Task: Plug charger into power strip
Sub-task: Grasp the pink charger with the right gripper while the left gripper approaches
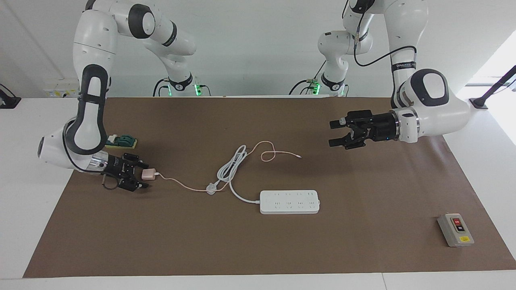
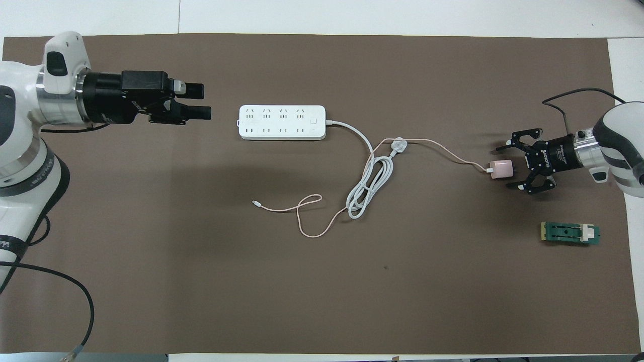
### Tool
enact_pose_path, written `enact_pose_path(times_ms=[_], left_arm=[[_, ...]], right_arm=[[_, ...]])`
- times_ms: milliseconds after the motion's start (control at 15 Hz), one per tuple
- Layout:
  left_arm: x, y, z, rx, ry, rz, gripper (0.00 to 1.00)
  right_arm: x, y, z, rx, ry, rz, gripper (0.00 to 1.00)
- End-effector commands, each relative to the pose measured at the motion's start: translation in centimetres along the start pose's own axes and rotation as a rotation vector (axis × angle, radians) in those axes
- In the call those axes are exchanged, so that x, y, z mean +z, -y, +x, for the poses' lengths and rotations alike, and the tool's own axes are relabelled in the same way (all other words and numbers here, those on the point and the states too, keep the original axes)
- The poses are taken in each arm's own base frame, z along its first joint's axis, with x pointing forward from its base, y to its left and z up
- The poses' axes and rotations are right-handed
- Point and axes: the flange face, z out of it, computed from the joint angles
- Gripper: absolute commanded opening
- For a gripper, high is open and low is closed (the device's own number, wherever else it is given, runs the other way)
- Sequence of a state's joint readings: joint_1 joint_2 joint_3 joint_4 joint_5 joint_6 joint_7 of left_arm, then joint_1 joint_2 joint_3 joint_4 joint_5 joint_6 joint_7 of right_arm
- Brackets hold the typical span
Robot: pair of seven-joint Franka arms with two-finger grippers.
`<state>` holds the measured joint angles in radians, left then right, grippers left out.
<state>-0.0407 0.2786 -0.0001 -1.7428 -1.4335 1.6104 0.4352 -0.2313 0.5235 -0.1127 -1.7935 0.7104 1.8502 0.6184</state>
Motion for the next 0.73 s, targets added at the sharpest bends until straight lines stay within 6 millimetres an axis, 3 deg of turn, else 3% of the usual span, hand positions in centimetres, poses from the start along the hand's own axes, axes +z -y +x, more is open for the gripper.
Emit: enact_pose_path(times_ms=[0, 67, 133, 333, 466, 665], left_arm=[[0.2, 3.6, -1.9, -0.002, -0.001, -0.093, 1.0], [0.0, 4.6, -2.6, -0.019, 0.012, -0.107, 1.0], [0.2, 5.8, -3.4, -0.049, 0.017, -0.11, 1.0], [0.3, 7.6, -4.3, -0.025, 0.012, -0.106, 1.0], [0.9, 7.3, -4.6, -0.02, 0.02, -0.104, 1.0], [2.1, 7.5, -5.7, -0.021, 0.047, -0.109, 1.0]], right_arm=[[0.0, 0.2, 0.4, 0.005, 0.011, 0.025, 0.48], [0.2, 0.2, 0.4, -0.012, 0.014, 0.022, 0.07], [0.4, 0.3, 0.3, -0.014, 0.012, 0.02, 0.0], [0.6, 0.1, 0.6, -0.022, -0.003, 0.024, 0.0], [0.6, 0.2, 0.5, -0.022, 0.003, 0.021, 0.0], [0.2, 1.3, -1.4, -0.045, 0.005, 0.017, 0.0]])
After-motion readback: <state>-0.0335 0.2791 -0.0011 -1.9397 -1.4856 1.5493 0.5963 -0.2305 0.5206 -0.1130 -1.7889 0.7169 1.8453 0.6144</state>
